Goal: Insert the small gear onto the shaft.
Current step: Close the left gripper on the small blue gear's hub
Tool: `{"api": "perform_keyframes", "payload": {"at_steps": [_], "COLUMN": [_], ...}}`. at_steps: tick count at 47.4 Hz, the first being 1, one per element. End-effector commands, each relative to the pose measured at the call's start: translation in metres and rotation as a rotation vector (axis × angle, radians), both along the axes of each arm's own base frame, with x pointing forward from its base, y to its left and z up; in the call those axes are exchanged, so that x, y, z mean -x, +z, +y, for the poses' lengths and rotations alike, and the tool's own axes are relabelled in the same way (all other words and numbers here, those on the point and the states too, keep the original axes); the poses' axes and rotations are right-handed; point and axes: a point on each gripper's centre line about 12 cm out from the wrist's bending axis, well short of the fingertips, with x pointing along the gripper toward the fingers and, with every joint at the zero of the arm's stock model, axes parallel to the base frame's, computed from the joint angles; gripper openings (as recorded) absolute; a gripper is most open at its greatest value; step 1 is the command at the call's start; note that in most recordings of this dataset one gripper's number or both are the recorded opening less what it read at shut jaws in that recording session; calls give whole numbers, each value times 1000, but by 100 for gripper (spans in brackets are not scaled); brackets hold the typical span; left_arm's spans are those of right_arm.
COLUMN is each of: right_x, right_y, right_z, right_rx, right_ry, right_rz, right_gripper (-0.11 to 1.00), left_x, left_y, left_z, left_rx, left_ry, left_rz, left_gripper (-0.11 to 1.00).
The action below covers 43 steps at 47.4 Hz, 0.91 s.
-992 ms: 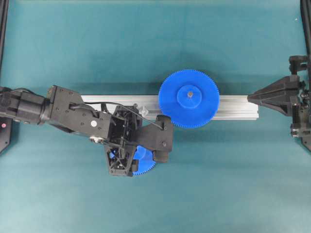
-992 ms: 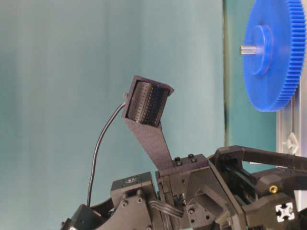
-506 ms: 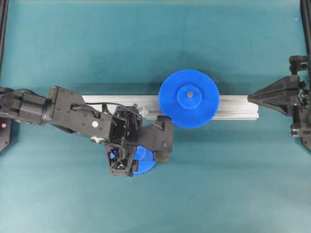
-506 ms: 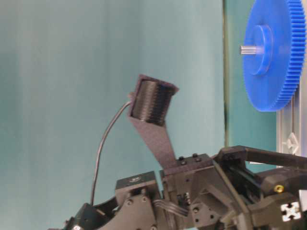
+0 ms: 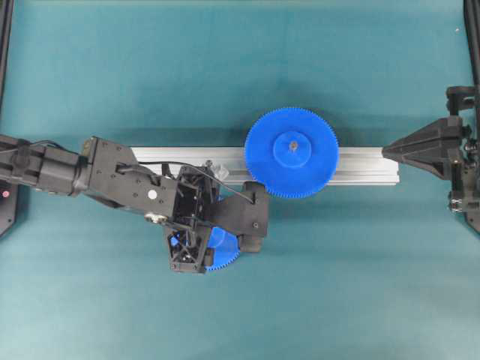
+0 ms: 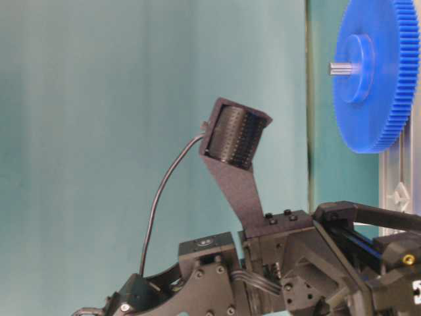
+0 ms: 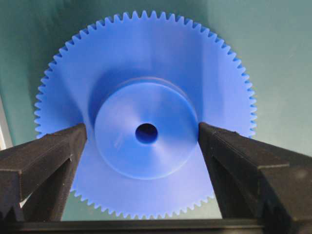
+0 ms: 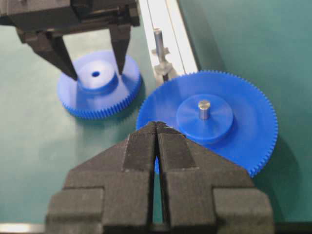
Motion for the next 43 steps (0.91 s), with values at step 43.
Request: {"api": "perform_keyframes", "payload": {"at_steps": [43], "right_x": [-2], "right_y": [4], "right_z": [-1], "right_rx": [-9], "right_ry": [-6], "right_rz": [-16], "right_gripper": [4], "left_x": [-6], "left_y": [6], "left_z": [-3], "left_rx": [22], "left_ry": [48], "left_rz": [-38], "left_gripper": [99]}}
